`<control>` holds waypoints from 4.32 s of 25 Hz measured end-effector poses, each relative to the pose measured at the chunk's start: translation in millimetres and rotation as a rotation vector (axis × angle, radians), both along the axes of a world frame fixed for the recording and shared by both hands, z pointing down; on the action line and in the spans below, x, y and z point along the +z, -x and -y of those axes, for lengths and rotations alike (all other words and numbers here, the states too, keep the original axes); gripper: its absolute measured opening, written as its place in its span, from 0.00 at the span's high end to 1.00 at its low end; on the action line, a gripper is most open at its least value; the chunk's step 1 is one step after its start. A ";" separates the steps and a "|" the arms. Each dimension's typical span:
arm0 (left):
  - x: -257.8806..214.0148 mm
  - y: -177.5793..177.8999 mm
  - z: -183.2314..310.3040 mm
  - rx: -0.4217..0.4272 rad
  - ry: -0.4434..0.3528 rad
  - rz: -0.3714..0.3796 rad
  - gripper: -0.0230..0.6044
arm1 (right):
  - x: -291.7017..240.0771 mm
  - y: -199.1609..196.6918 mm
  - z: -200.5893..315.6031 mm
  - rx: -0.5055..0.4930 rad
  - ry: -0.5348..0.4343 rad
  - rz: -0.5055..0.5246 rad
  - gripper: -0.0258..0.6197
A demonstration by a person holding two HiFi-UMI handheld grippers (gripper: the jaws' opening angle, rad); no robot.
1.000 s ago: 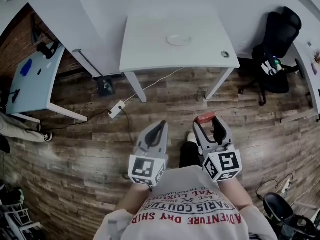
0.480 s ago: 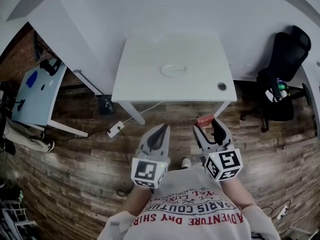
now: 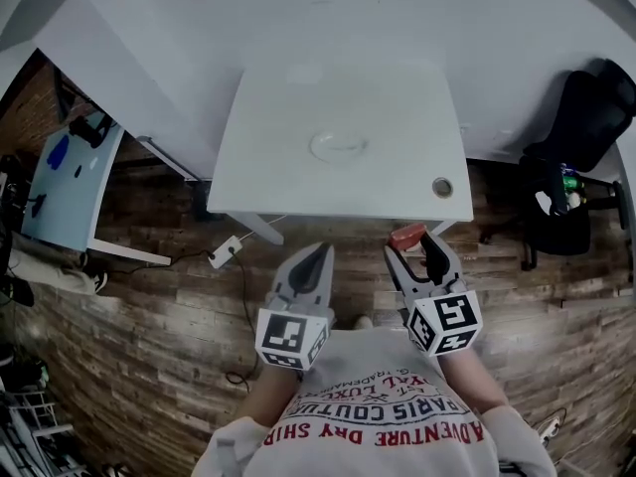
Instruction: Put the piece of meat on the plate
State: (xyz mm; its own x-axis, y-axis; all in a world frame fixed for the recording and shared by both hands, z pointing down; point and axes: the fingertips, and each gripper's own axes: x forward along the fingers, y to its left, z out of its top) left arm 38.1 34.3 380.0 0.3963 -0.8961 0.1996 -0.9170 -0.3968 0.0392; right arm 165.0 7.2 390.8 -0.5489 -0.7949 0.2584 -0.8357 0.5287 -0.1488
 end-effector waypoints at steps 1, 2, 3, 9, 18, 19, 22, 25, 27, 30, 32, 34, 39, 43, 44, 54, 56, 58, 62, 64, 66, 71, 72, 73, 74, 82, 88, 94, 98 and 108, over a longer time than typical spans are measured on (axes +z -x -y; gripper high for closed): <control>2.9 0.1 7.0 0.004 0.004 -0.003 0.95 | 3.5 1.1 6.0 -0.001 0.007 -0.004 0.53; 5.7 0.0 14.5 0.010 0.008 -0.004 0.95 | 6.7 2.0 12.5 0.000 0.014 -0.010 0.53; 8.3 0.1 22.7 0.019 0.010 -0.006 0.95 | 9.2 3.2 19.7 0.004 0.018 -0.014 0.53; 12.9 18.9 87.6 0.079 0.009 -0.026 0.95 | 14.0 24.5 72.9 0.051 0.026 -0.028 0.53; 13.3 79.9 202.8 0.188 0.045 -0.056 0.95 | 18.9 83.3 168.1 0.162 0.095 -0.054 0.53; 14.9 89.3 214.0 0.195 0.055 -0.058 0.95 | 20.6 90.5 178.4 0.175 0.112 -0.050 0.53; 21.0 118.4 244.5 0.210 0.082 -0.060 0.95 | 26.4 112.7 206.8 0.208 0.152 -0.035 0.53; 29.2 140.3 268.4 0.227 0.105 -0.057 0.95 | 31.8 128.8 228.2 0.239 0.171 -0.037 0.53; 32.1 150.8 283.3 0.232 0.113 -0.057 0.95 | 34.4 136.5 241.0 0.254 0.180 -0.035 0.53; 37.2 159.0 298.7 0.237 0.131 -0.063 0.95 | 39.7 143.5 255.2 0.265 0.202 -0.040 0.53; 42.6 159.3 304.2 0.246 0.150 -0.064 0.95 | 46.0 144.5 262.1 0.271 0.224 -0.057 0.53; 48.9 158.2 310.8 0.249 0.168 -0.062 0.95 | 55.4 144.2 270.5 0.271 0.256 -0.084 0.53; 70.0 153.6 328.1 0.218 0.216 -0.070 0.95 | 95.3 143.1 292.6 0.234 0.363 -0.158 0.53; 89.3 151.7 333.8 0.194 0.269 -0.048 0.95 | 128.3 142.1 300.3 0.204 0.465 -0.199 0.53; 93.5 152.0 336.3 0.189 0.278 -0.038 0.95 | 135.3 142.6 303.0 0.198 0.485 -0.208 0.53; 136.6 149.4 344.2 0.126 0.388 -0.024 0.95 | 209.9 148.6 322.4 0.092 0.620 -0.333 0.53; 141.4 149.4 344.1 0.112 0.401 -0.025 0.95 | 217.9 149.5 325.8 0.071 0.632 -0.355 0.53; 145.0 148.6 344.2 0.101 0.412 -0.025 0.95 | 222.6 150.5 327.9 0.051 0.643 -0.365 0.53; 151.5 144.5 345.3 0.091 0.429 -0.018 0.95 | 229.0 152.8 329.9 0.014 0.665 -0.382 0.53; 153.3 142.4 347.2 0.092 0.434 -0.018 0.95 | 232.6 155.6 331.6 -0.003 0.674 -0.398 0.53; 155.0 141.3 349.5 0.087 0.442 -0.024 0.95 | 236.2 158.1 333.0 -0.022 0.682 -0.418 0.53; 159.9 143.8 355.6 0.073 0.456 -0.025 0.95 | 235.9 161.9 333.9 -0.053 0.682 -0.426 0.53; 161.1 144.6 356.5 0.072 0.459 -0.025 0.95 | 236.4 162.0 333.6 -0.055 0.683 -0.426 0.53; 162.2 145.2 357.7 0.070 0.461 -0.025 0.95 | 237.6 161.8 333.6 -0.056 0.683 -0.426 0.53; 163.0 145.5 359.2 0.070 0.462 -0.025 0.95 | 239.1 161.7 333.9 -0.057 0.684 -0.427 0.53; 149.5 138.4 368.9 0.102 0.436 -0.032 0.95 | 222.6 162.4 340.0 -0.008 0.665 -0.314 0.53; 121.0 131.5 372.8 0.137 0.367 -0.030 0.95 | 173.6 151.9 347.3 0.056 0.540 -0.276 0.70; 98.7 121.4 365.9 0.184 0.317 -0.034 0.95 | 128.0 153.4 342.8 0.075 0.470 -0.150 0.89; 79.0 115.9 356.7 0.201 0.271 -0.034 0.95 | 95.7 159.7 333.6 0.066 0.386 -0.101 0.94; 3.1 115.3 358.5 0.191 0.043 0.007 0.95 | -1.4 155.3 335.8 0.066 -0.005 -0.121 0.94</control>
